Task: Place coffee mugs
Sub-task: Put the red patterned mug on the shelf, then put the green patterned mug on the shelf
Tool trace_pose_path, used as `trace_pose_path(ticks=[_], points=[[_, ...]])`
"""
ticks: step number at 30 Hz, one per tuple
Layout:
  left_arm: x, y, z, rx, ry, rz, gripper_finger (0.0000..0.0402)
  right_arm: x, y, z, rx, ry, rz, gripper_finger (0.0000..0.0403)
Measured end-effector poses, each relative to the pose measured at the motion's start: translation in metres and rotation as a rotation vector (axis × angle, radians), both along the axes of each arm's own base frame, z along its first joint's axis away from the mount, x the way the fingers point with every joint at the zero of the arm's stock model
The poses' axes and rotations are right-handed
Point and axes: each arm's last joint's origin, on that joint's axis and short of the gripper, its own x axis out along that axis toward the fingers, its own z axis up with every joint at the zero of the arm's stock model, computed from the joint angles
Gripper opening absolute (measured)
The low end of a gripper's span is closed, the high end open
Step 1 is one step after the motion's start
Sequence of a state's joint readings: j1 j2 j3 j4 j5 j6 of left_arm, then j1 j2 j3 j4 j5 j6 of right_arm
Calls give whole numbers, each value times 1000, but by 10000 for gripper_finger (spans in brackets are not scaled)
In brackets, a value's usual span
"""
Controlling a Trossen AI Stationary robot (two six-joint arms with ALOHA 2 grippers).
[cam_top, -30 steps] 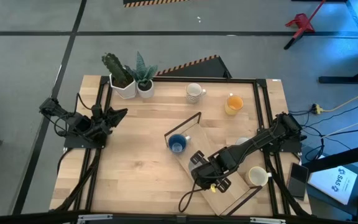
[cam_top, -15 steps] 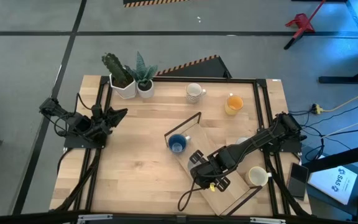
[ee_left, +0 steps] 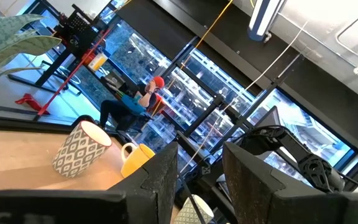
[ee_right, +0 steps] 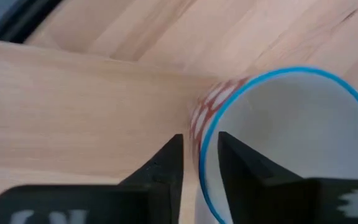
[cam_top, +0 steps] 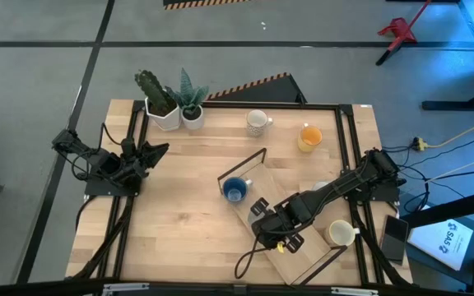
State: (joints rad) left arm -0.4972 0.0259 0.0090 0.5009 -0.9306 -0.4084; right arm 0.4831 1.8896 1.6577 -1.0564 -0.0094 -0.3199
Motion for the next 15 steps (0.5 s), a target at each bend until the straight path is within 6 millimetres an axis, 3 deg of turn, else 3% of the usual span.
trace_pose_path(ticks=[4, 8, 15], points=[[0, 0, 0, 0, 0, 0, 121, 2, 2, 7, 32, -20, -3, 115], [0, 0, 0, 0, 0, 0, 121, 5, 3, 28, 68, -52, -50, 139], [0, 0, 0, -1, 0, 0, 121, -19, -9, 71, 22, 125, -243, 144]])
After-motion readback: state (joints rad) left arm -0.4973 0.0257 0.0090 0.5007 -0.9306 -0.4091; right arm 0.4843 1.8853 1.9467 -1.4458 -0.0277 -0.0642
